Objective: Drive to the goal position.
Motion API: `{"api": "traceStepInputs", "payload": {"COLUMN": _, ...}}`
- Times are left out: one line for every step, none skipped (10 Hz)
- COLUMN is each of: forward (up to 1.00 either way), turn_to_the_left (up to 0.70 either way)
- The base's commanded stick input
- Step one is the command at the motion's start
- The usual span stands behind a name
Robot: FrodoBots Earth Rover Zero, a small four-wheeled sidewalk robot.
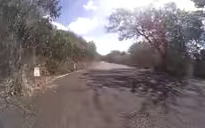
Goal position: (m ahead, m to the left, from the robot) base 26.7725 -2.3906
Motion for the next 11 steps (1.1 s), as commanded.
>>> {"api": "traceStepInputs", "payload": {"forward": 0.5, "turn_to_the_left": 0.0}}
{"api": "traceStepInputs", "payload": {"forward": 0.5, "turn_to_the_left": 0.0}}
{"api": "traceStepInputs", "payload": {"forward": 0.5, "turn_to_the_left": 0.0}}
{"api": "traceStepInputs", "payload": {"forward": 0.5, "turn_to_the_left": 0.0}}
{"api": "traceStepInputs", "payload": {"forward": 0.5, "turn_to_the_left": 0.0}}
{"api": "traceStepInputs", "payload": {"forward": 0.5, "turn_to_the_left": 0.0}}
{"api": "traceStepInputs", "payload": {"forward": 0.5, "turn_to_the_left": 0.0}}
{"api": "traceStepInputs", "payload": {"forward": 0.5, "turn_to_the_left": 0.0}}
{"api": "traceStepInputs", "payload": {"forward": 0.5, "turn_to_the_left": 0.0}}
{"api": "traceStepInputs", "payload": {"forward": 0.5, "turn_to_the_left": 0.0}}
{"api": "traceStepInputs", "payload": {"forward": 0.5, "turn_to_the_left": 0.0}}
